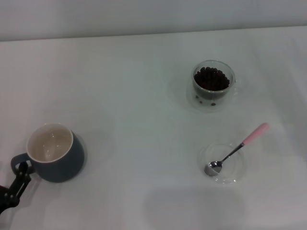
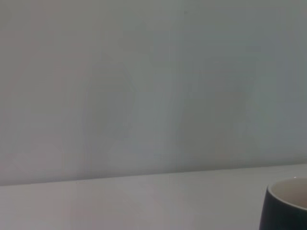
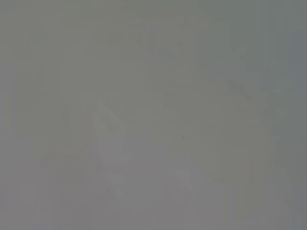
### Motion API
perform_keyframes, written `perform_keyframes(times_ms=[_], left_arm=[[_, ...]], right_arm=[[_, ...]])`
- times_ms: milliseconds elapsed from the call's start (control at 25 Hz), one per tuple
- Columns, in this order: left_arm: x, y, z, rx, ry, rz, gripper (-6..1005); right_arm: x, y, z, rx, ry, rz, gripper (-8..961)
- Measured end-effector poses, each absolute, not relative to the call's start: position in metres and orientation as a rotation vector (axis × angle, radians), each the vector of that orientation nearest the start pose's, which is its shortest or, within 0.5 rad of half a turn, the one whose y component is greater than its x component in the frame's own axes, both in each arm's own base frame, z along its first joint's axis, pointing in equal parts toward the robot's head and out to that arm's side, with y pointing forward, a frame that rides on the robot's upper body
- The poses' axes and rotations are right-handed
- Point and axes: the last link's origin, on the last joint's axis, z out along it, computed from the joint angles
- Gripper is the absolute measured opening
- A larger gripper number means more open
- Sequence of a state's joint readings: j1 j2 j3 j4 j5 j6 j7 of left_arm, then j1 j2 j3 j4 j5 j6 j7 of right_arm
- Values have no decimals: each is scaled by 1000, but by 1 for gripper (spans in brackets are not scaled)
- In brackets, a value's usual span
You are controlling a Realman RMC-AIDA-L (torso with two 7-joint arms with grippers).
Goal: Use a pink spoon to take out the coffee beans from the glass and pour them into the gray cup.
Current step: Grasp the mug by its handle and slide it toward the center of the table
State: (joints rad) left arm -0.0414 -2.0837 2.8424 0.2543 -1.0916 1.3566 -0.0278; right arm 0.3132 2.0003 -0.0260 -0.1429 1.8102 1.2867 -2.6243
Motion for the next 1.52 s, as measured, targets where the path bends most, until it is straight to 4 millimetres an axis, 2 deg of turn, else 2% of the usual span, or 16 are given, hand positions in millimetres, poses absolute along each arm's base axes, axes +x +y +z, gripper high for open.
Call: perform_keyframes(times_ms=[320, 760, 1040, 1280, 1520], left_arm=[[-365, 173, -65, -1760, -630, -573, 862], [-363, 174, -68, -1779, -622, -577, 416], [-359, 179, -68, -1790, -585, -573, 184], [-354, 188, -69, -1802, -563, -593, 131], [-344, 202, -74, -1858, -521, -617, 132]], right_arm=[[414, 281, 90, -1353, 632, 684, 856], [413, 281, 88, -1354, 638, 689, 854], [413, 281, 87, -1357, 641, 689, 852], [413, 281, 87, -1359, 641, 689, 851], [412, 280, 87, -1360, 636, 692, 850]])
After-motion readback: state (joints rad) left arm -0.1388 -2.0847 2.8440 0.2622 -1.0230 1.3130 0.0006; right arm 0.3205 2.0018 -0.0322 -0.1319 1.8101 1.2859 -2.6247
